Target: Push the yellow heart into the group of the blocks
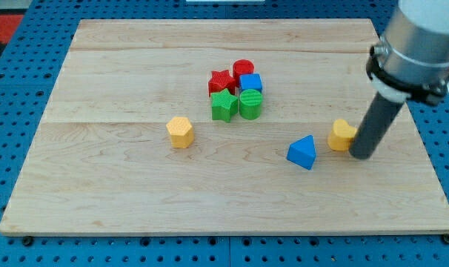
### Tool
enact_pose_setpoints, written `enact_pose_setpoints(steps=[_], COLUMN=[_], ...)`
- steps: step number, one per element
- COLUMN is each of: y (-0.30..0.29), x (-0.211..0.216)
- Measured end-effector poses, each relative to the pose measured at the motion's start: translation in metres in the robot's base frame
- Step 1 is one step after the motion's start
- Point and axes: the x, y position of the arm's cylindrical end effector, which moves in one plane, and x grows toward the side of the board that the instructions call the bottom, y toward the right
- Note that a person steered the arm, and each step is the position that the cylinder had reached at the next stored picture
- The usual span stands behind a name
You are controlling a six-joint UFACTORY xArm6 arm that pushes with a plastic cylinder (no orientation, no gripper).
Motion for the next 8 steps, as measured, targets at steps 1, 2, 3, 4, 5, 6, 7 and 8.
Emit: enact_pose_setpoints(steps=[1, 2, 3, 4, 5, 6, 7, 8], y=[-0.02, -0.047, -0.063, -0.064, -0.039, -0.044, -0.076, -0.086], x=[-0.03, -0.048, -0.057, -0.071, -0.076, -0.101, -0.106, -0.106])
